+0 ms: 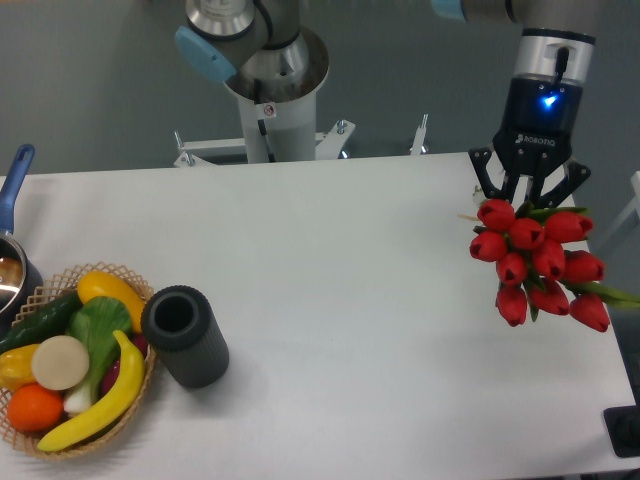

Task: Insert the flowers into the vase

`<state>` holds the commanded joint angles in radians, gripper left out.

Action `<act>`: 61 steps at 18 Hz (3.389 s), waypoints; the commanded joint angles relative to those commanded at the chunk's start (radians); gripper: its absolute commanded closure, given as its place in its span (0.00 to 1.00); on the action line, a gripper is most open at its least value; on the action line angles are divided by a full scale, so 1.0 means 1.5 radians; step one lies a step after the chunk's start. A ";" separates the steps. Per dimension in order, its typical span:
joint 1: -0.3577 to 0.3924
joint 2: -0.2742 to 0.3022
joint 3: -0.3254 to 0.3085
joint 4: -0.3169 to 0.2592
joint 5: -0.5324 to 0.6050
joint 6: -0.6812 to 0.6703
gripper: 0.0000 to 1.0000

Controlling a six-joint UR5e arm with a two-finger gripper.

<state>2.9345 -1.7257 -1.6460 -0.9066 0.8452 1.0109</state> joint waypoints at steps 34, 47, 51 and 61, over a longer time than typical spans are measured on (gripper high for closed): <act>-0.130 -0.012 0.028 0.005 -0.181 -0.038 0.84; -0.213 -0.019 -0.003 0.013 -0.366 0.011 0.84; -0.243 -0.023 -0.012 0.016 -0.402 0.029 0.84; -0.297 -0.037 -0.017 0.026 -0.474 0.068 0.84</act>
<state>2.4896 -1.7809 -1.6720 -0.8682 0.1339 1.1136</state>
